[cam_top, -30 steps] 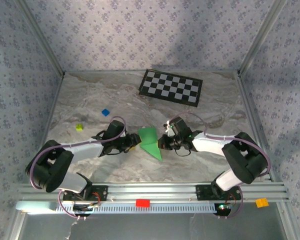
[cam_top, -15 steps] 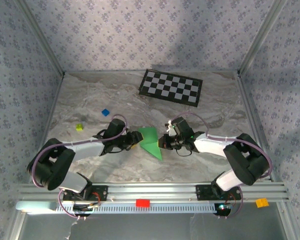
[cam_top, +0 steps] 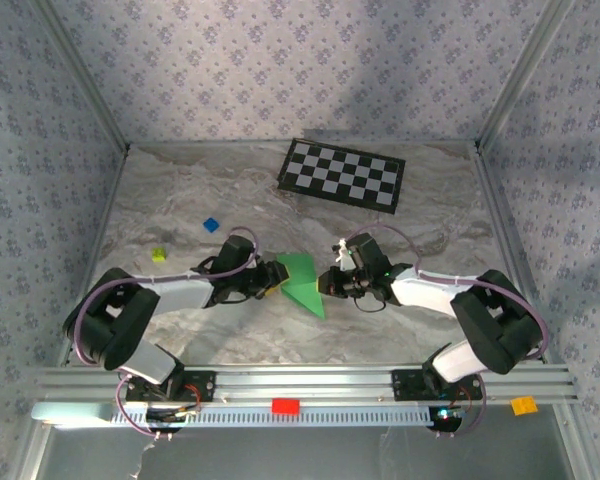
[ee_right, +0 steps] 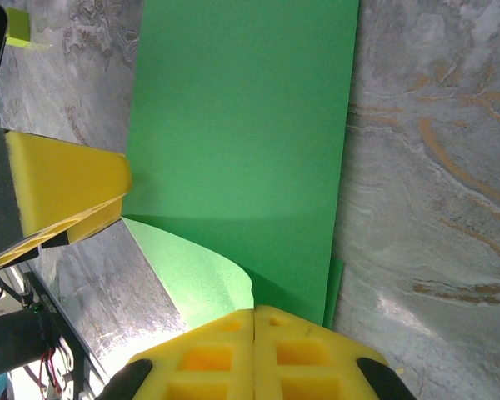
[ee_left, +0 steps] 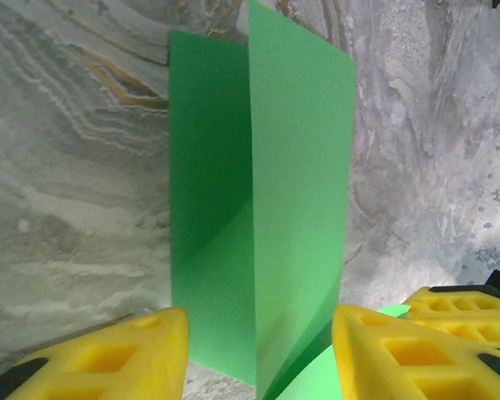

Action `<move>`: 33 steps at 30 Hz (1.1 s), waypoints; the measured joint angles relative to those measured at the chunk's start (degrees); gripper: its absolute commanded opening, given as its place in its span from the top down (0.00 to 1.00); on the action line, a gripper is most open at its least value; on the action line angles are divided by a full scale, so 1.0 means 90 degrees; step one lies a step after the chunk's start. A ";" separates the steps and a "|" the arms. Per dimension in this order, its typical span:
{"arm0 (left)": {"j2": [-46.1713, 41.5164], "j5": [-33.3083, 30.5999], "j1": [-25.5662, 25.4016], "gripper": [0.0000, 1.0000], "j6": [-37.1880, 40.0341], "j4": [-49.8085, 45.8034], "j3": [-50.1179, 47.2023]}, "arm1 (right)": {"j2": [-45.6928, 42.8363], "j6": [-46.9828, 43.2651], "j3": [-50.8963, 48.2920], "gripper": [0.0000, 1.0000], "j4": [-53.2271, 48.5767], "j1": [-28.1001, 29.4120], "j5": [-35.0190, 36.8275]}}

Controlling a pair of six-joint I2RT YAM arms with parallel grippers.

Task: Fold a paper plane with a square sheet of paper (pick it up from the middle)
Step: Fourth fold the wing at the center of the table.

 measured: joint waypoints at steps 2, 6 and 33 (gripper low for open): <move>0.0056 0.0039 0.0000 0.57 -0.0024 0.0066 0.0039 | -0.0005 0.0000 -0.0007 0.93 0.0002 -0.0005 -0.0017; 0.0187 0.0124 0.0000 0.67 -0.0049 0.0202 0.0141 | -0.0005 0.0000 -0.0034 0.93 0.0010 -0.0005 -0.0041; -0.0656 -0.0857 -0.0180 1.00 -0.0651 0.0333 -0.0204 | -0.0920 -0.0726 0.0022 0.59 -0.1202 0.1061 0.2016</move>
